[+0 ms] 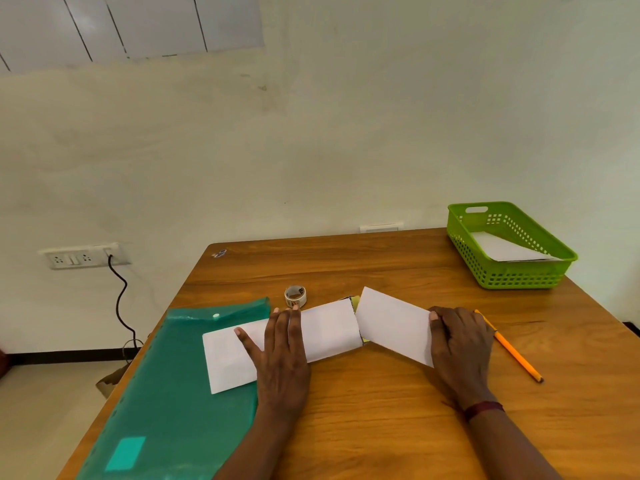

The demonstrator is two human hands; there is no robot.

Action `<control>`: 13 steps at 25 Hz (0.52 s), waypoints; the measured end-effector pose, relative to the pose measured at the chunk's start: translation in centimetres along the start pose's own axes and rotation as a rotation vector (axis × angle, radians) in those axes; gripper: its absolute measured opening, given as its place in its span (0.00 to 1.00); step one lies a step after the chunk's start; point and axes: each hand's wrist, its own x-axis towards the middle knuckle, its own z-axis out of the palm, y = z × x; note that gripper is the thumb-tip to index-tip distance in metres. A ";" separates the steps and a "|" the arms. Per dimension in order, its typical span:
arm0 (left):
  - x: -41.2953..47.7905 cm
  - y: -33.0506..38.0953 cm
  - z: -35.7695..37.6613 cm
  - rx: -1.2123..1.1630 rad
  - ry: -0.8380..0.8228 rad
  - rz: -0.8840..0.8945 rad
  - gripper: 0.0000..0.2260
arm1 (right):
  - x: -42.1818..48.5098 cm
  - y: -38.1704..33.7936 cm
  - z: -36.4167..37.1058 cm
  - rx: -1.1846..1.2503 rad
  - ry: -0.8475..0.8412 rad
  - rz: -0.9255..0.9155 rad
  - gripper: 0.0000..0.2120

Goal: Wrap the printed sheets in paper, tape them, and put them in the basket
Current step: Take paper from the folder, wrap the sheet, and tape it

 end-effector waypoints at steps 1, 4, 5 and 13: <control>0.0 0.0 0.0 0.002 0.009 0.008 0.37 | 0.0 0.0 0.0 -0.013 -0.011 -0.016 0.16; 0.0 0.1 -0.1 0.011 0.035 0.036 0.36 | 0.0 0.0 0.0 -0.019 -0.023 -0.056 0.15; -0.1 0.1 -0.1 0.013 0.039 0.048 0.36 | 0.0 0.0 0.0 -0.015 -0.026 -0.074 0.15; -0.1 0.2 -0.2 0.017 0.018 0.107 0.37 | 0.3 0.5 -0.4 0.020 -0.056 -0.125 0.16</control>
